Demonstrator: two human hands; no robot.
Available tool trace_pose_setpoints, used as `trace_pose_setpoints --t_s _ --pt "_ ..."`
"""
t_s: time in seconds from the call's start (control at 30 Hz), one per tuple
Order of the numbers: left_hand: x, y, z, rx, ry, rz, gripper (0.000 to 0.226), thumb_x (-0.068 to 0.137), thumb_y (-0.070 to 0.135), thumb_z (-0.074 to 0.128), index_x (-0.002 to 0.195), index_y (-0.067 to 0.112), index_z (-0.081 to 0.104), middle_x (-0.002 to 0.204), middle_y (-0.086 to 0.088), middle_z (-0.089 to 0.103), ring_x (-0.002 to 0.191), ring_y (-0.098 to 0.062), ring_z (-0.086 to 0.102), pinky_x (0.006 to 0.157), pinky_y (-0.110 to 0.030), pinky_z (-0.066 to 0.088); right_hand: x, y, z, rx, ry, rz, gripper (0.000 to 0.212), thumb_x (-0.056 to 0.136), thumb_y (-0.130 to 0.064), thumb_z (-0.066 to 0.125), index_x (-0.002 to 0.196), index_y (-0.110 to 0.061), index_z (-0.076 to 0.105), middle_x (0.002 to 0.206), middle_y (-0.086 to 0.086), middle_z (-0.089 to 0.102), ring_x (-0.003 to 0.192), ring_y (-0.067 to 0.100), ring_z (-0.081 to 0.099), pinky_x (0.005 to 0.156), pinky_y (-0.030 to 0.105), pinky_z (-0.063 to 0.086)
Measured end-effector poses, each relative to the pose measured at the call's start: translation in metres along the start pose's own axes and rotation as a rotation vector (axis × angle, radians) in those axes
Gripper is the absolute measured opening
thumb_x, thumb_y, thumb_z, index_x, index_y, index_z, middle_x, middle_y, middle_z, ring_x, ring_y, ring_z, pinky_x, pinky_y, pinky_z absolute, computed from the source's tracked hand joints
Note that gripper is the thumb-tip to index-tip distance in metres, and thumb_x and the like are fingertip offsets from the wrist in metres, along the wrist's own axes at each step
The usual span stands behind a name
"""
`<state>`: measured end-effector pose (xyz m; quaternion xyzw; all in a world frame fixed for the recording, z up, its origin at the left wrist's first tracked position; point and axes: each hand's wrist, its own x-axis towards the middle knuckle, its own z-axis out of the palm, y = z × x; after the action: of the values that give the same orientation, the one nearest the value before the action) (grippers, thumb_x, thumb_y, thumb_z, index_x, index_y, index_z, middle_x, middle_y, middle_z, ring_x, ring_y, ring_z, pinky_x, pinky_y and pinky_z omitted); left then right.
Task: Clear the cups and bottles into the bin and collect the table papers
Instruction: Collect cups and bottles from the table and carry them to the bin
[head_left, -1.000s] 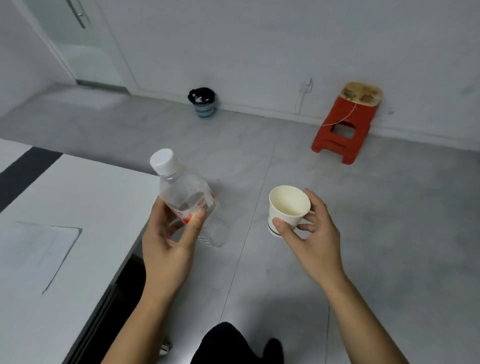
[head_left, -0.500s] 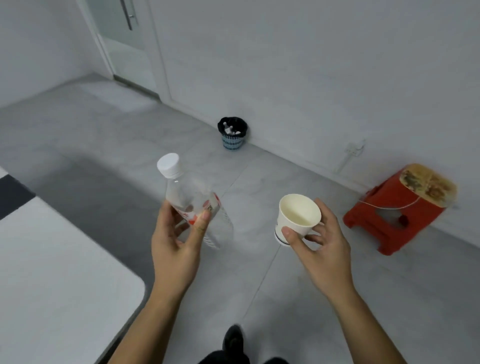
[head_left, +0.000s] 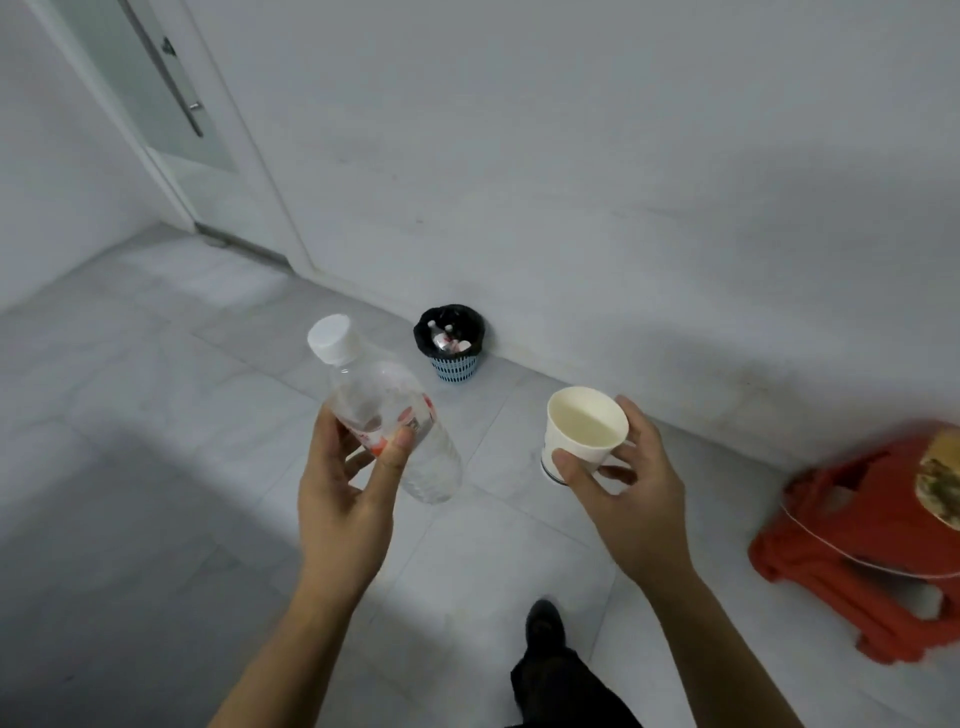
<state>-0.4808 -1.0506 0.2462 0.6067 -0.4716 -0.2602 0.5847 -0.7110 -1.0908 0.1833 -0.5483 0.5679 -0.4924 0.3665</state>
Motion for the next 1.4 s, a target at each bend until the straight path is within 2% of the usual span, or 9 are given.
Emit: trace_pose_setpoints --t_s 0.23,0.43,0.67,0.9,1.03,1.1,1.17,1.23,1.4 --pt "0.167 -0.013 0.054 -0.028 0.133 -0.04 0.048 0.084 0.046 0.07 0.126 0.024 0.058 0.119 0.002 0.068 0.112 -0.022 0.066 0.096 -0.051 0.052 0.209 -0.015 0.061 0.001 -0.15 -0.023 0.084 0.068 -0.053 0.077 0.143 -0.033 0.044 0.131 -0.018 0.058 0.114 0.005 0.06 0.085 0.018 0.055" --pt "0.292 -0.095 0.089 -0.059 0.209 -0.163 0.052 0.084 0.046 0.069 0.129 0.024 0.057 0.122 0.001 0.068 0.115 -0.021 0.065 0.099 -0.052 0.051 0.349 0.026 0.132 -0.08 -0.273 -0.027 0.086 0.067 -0.06 0.074 0.142 -0.037 0.042 0.126 -0.034 0.052 0.113 -0.007 0.055 0.083 0.018 0.053" --pt "0.49 -0.213 0.14 -0.007 0.104 -0.237 0.037 0.098 0.025 0.061 0.132 0.019 0.05 0.121 0.008 0.065 0.114 -0.014 0.064 0.099 -0.047 0.053 0.529 0.078 0.247 -0.189 -0.314 0.083 0.083 0.074 -0.042 0.082 0.145 -0.035 0.04 0.138 -0.012 0.052 0.112 -0.002 0.057 0.082 0.018 0.052" --pt "0.663 -0.302 0.188 0.031 0.0 -0.328 0.044 0.098 0.03 0.052 0.139 0.017 0.04 0.13 0.008 0.058 0.123 -0.01 0.058 0.104 -0.042 0.05 0.684 0.106 0.343 -0.217 -0.372 0.189 0.085 0.075 -0.051 0.073 0.15 -0.028 0.037 0.137 -0.011 0.049 0.112 0.005 0.058 0.089 0.024 0.054" --pt "0.716 -0.389 0.222 0.058 0.026 -0.441 0.044 0.101 0.023 0.054 0.141 0.014 0.038 0.132 0.01 0.056 0.124 -0.007 0.056 0.105 -0.038 0.049 0.739 0.179 0.398 -0.219 -0.377 0.313 0.087 0.071 -0.052 0.075 0.148 -0.03 0.039 0.141 -0.008 0.051 0.118 0.011 0.059 0.092 0.029 0.054" --pt "0.73 -0.445 0.239 0.073 0.076 -0.518 0.048 0.098 0.026 0.058 0.141 0.017 0.04 0.132 0.012 0.056 0.123 -0.004 0.057 0.105 -0.034 0.05 0.759 0.233 0.43 -0.232 -0.408 0.377 0.085 0.073 -0.045 0.08 0.146 -0.027 0.041 0.138 -0.008 0.054 0.118 0.013 0.06 0.089 0.022 0.053" --pt "0.735 -0.506 0.257 0.063 0.146 -0.602 0.051 0.096 0.031 0.062 0.141 0.019 0.04 0.136 0.004 0.055 0.124 -0.008 0.057 0.103 -0.033 0.051 0.775 0.295 0.462 -0.265 -0.468 0.415 0.077 0.075 -0.035 0.084 0.141 -0.027 0.044 0.13 -0.012 0.056 0.115 0.012 0.06 0.082 0.011 0.049" --pt "0.732 -0.564 0.274 0.055 0.234 -0.674 0.054 0.095 0.035 0.063 0.141 0.016 0.04 0.137 -0.002 0.053 0.125 -0.011 0.056 0.101 -0.031 0.052 0.787 0.356 0.489 -0.315 -0.538 0.435 0.074 0.077 -0.033 0.084 0.139 -0.027 0.045 0.124 -0.016 0.054 0.111 0.008 0.059 0.078 0.008 0.046" --pt "0.714 -0.687 0.311 0.14 0.293 -0.766 0.056 0.095 0.037 0.063 0.139 0.013 0.039 0.136 0.0 0.054 0.122 -0.004 0.056 0.098 -0.021 0.051 0.804 0.486 0.536 -0.462 -0.63 0.451 0.086 0.077 -0.034 0.084 0.147 -0.022 0.035 0.133 -0.003 0.056 0.11 0.01 0.057 0.086 0.026 0.048"
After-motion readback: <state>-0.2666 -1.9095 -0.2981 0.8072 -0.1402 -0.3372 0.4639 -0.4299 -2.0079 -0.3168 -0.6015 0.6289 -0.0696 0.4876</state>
